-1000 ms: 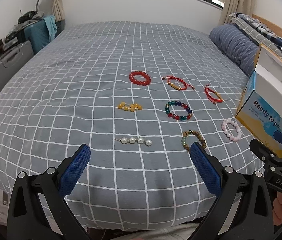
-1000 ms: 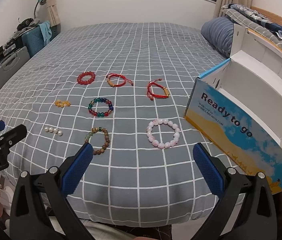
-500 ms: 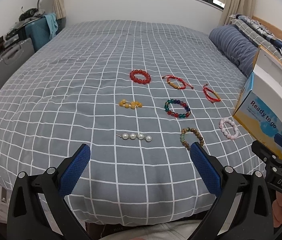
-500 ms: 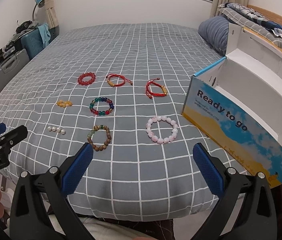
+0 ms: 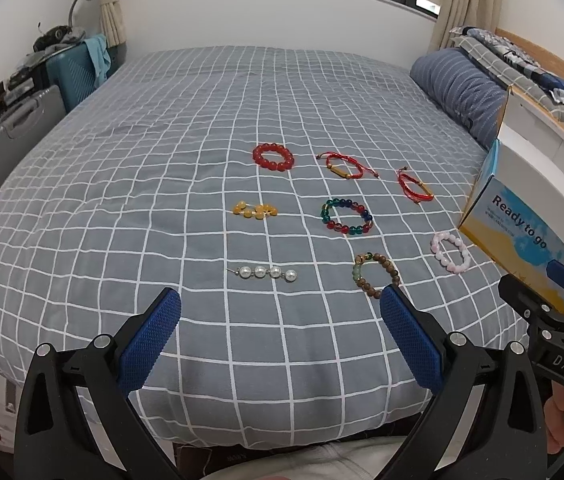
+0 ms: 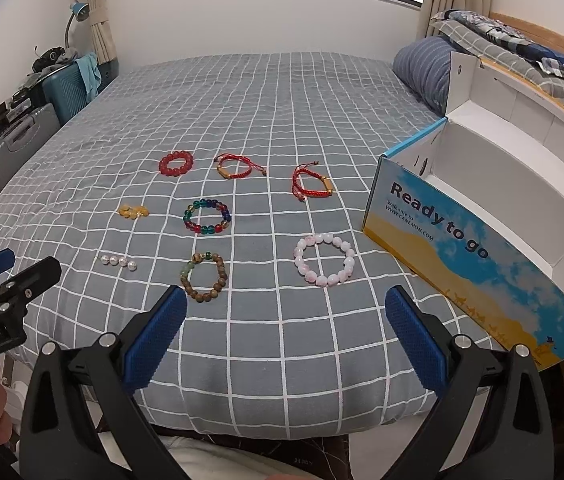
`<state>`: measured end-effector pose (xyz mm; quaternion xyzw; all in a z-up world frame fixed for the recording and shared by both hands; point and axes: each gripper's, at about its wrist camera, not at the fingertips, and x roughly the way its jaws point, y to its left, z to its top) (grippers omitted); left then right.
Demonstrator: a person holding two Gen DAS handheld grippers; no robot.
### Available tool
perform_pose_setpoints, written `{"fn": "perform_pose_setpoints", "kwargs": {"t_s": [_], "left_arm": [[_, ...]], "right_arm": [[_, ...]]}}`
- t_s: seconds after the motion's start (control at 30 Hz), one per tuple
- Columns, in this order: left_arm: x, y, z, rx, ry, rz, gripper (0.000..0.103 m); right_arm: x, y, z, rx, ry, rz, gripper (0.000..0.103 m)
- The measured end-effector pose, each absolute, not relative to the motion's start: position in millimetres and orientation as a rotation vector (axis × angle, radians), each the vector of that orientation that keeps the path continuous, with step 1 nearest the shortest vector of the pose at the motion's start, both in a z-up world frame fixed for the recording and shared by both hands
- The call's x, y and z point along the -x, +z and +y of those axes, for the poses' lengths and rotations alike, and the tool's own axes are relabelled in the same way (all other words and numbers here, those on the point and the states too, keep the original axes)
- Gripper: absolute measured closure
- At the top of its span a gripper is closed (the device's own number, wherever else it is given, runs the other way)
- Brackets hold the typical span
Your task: Organize jewelry
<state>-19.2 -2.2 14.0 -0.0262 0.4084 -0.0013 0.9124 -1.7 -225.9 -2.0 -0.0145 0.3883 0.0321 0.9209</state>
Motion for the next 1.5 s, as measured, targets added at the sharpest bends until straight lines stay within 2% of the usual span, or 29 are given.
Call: {"fn": "perform_pose_setpoints", "kwargs": {"t_s": [1.13,1.5], "left_arm": [[18.6,8.9,-0.3,0.036,-0.008,0.857,0.006],[-4.5,6.9,11.1,0.033,0.002,0.855,0.006]], "right_arm": [[1.1,-1.6,-224.4,0.036,0.054,0.800,0.008],[-17.6,-1.2,-216.8,0.052,0.051,0.811,0.008]]}}
